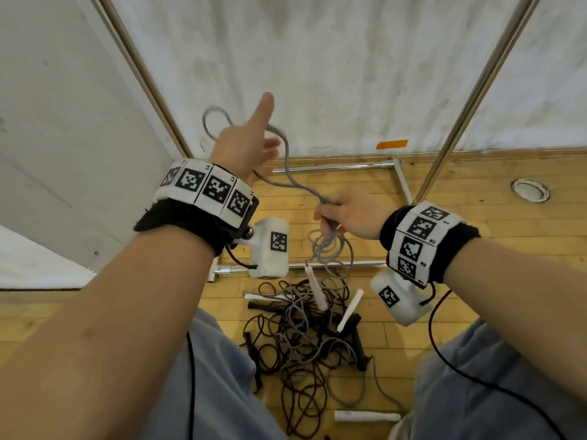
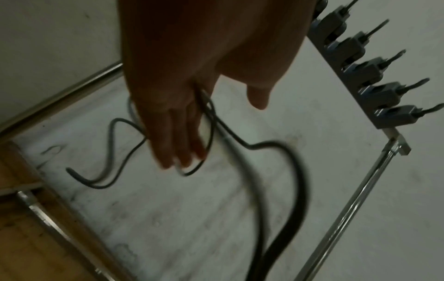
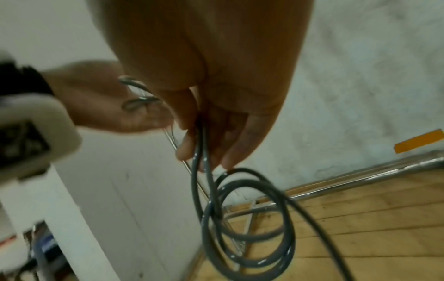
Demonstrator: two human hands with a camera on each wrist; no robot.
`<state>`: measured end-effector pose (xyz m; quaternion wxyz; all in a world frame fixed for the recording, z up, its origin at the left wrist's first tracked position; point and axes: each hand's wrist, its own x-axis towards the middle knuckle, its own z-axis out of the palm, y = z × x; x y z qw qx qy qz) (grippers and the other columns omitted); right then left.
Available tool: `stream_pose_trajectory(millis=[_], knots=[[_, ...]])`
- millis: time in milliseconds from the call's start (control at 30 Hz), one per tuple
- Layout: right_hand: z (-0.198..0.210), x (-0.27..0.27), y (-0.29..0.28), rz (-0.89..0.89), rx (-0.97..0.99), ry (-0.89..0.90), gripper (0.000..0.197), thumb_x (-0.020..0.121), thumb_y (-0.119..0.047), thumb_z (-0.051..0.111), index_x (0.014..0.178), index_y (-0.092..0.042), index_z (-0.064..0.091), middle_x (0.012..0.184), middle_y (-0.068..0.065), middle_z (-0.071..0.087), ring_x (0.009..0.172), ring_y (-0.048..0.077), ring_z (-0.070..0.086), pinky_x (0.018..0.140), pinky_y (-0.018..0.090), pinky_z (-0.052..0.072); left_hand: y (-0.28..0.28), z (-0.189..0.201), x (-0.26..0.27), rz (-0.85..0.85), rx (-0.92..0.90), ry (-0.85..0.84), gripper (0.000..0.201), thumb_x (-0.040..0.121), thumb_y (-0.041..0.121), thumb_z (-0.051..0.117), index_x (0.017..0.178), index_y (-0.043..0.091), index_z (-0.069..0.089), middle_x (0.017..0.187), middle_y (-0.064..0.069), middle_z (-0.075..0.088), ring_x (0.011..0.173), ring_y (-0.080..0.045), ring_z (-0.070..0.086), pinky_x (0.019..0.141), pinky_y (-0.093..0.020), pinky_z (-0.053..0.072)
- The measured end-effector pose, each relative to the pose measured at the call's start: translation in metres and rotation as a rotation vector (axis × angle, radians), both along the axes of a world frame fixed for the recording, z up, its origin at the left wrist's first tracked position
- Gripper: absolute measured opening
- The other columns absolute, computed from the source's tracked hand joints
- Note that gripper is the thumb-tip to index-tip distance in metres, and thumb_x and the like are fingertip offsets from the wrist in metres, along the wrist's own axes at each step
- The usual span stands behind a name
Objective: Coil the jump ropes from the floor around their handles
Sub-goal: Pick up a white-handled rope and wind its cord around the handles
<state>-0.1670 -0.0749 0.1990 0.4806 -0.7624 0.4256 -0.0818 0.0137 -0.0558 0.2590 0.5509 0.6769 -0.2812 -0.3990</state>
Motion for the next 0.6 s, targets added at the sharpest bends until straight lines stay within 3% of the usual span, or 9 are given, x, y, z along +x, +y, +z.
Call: stream_pose_trajectory(millis=[67,133,200,300,367,467,600], knots=[[0.007,0.000,-0.001,-0.151,0.038,-0.166,0.026,0.098,-0.015,0.045,0.077,-0.013,0.061,0.063,0.001,0.063,0.061,0.019,0.058,0.058,0.026,0.050,0.003,-0.007,-0.006,-0.125,0.174,-0.065,0.094,0.054,0.089,0.051,0.120,0.022,0.052,0.111,-0.002,0.064,0.094,-0.020,0.066,0.082,-0.045,0.054],[0.016,-0.003,-0.002,-0.304,0.105,-0.293,0.025,0.097,-0.013,0.045,0.077,-0.012,0.061,0.059,0.000,0.060,0.054,0.015,0.056,0.050,0.023,0.049,0.006,-0.012,-0.014,-0.198,0.234,-0.045,0.109,0.048,0.093,0.046,0.136,0.028,0.042,0.121,-0.003,0.054,0.099,-0.021,0.060,0.085,-0.045,0.051],[0.021,-0.005,-0.004,-0.427,0.205,-0.380,0.024,0.096,-0.013,0.046,0.078,-0.011,0.061,0.058,-0.001,0.060,0.053,0.013,0.056,0.049,0.022,0.048,0.008,-0.014,-0.018,-0.221,0.267,-0.051,0.107,0.048,0.093,0.046,0.129,0.022,0.051,0.112,-0.005,0.061,0.095,-0.022,0.064,0.081,-0.043,0.053],[0.024,-0.008,-0.003,-0.523,0.325,-0.428,0.022,0.097,-0.015,0.046,0.080,-0.011,0.060,0.057,-0.002,0.059,0.053,0.012,0.057,0.048,0.021,0.047,0.008,-0.019,-0.021,-0.334,0.337,-0.152,0.091,0.055,0.092,0.043,0.092,0.013,0.068,0.084,-0.002,0.075,0.070,-0.016,0.071,0.067,-0.030,0.050],[0.025,-0.008,-0.002,-0.519,0.338,-0.429,0.021,0.097,-0.015,0.046,0.081,-0.010,0.060,0.060,0.000,0.058,0.054,0.013,0.057,0.048,0.021,0.047,0.009,-0.022,-0.025,-0.379,0.340,-0.167,0.087,0.064,0.091,0.035,0.081,0.013,0.069,0.071,0.001,0.073,0.056,-0.014,0.066,0.060,-0.027,0.048],[0.029,-0.006,-0.002,-0.456,0.314,-0.418,0.020,0.096,-0.013,0.046,0.082,-0.008,0.060,0.062,0.002,0.058,0.054,0.014,0.057,0.050,0.023,0.049,0.007,-0.021,-0.032,-0.409,0.275,-0.089,0.088,0.066,0.092,0.027,0.076,0.016,0.071,0.062,0.004,0.064,0.048,-0.012,0.055,0.052,-0.023,0.045],[0.030,-0.004,0.001,-0.416,0.317,-0.409,0.023,0.098,-0.018,0.046,0.083,-0.008,0.060,0.061,0.002,0.057,0.053,0.013,0.056,0.051,0.024,0.048,0.009,-0.021,-0.041,-0.559,0.174,-0.080,0.075,0.055,0.086,0.050,0.087,0.021,0.071,0.072,0.008,0.051,0.060,-0.010,0.045,0.056,-0.026,0.041]])
